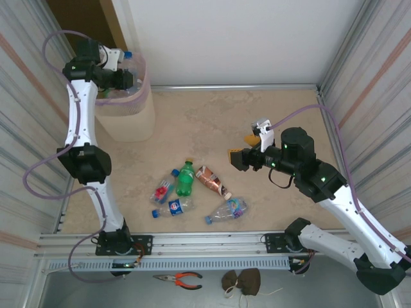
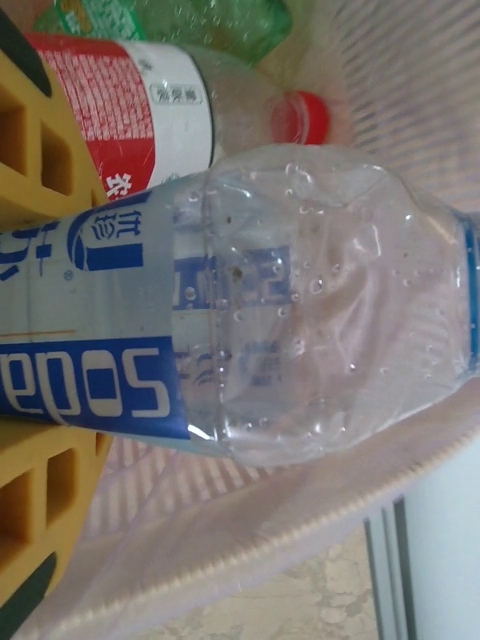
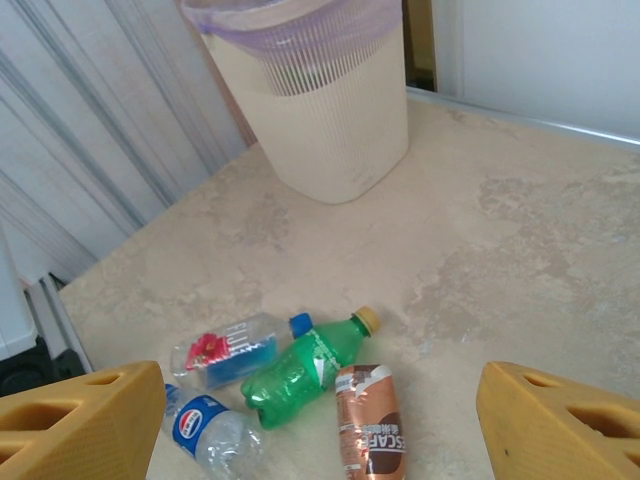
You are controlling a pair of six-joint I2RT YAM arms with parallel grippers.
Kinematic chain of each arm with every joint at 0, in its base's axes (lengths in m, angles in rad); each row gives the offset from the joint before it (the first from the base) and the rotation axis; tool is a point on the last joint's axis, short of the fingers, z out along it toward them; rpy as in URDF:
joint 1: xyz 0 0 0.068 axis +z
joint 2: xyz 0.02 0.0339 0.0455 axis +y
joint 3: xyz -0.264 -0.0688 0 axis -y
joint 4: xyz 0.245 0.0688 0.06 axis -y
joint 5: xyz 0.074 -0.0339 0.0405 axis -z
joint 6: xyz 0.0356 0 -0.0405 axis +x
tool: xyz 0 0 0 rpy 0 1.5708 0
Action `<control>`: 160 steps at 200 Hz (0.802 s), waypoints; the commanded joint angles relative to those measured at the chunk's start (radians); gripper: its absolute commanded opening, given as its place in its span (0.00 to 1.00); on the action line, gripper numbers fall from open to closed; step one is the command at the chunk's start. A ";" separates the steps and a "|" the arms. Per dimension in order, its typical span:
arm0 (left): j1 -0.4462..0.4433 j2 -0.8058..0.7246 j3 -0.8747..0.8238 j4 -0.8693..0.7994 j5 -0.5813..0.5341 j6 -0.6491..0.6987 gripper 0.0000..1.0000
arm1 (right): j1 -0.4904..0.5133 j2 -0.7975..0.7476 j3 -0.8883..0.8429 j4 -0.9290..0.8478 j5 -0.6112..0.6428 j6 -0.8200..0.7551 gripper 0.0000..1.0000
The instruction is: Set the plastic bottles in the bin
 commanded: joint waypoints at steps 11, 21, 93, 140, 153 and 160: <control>0.000 0.033 -0.035 -0.020 0.051 0.022 0.35 | -0.001 0.005 0.008 0.019 -0.012 -0.008 0.80; -0.002 0.038 -0.043 -0.026 0.053 0.021 0.35 | -0.001 0.005 0.007 0.021 -0.013 -0.007 0.80; -0.012 0.115 0.005 -0.147 0.091 0.063 0.50 | -0.001 0.002 0.015 0.023 -0.009 0.003 0.80; -0.010 0.015 0.009 -0.112 0.071 0.045 0.66 | 0.001 0.012 0.037 0.022 0.003 -0.004 0.80; -0.010 -0.008 0.015 -0.100 0.072 0.038 0.68 | 0.002 0.021 0.045 0.016 0.006 -0.008 0.80; -0.010 -0.019 0.020 -0.094 0.071 0.034 0.70 | 0.002 0.024 0.049 0.013 0.009 -0.008 0.80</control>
